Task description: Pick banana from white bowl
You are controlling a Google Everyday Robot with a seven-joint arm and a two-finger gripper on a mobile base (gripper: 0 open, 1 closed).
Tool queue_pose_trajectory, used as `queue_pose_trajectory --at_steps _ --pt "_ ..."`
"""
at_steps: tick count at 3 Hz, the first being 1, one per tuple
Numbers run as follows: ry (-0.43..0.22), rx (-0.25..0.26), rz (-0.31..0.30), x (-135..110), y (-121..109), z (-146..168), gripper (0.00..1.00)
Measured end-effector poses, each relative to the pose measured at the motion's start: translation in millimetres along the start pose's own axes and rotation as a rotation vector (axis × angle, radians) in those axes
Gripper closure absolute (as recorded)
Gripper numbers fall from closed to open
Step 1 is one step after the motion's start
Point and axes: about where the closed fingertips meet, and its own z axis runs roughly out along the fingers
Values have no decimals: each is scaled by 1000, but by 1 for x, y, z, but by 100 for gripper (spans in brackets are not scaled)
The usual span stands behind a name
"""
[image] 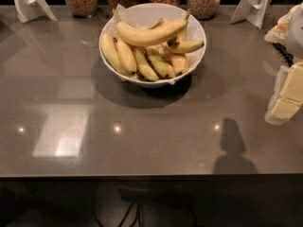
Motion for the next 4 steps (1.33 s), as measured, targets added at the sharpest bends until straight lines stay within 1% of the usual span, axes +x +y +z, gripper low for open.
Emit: queue_pose_trajectory --at_steps 1,2,3,4 --pt "0 0 0 0 0 0 0" --pt "-78 52 -21 -16 -9 0 0" --pt "-169 110 -58 -40 -21 -1 0" --pt "-266 158 -129 -83 -32 -2 0"
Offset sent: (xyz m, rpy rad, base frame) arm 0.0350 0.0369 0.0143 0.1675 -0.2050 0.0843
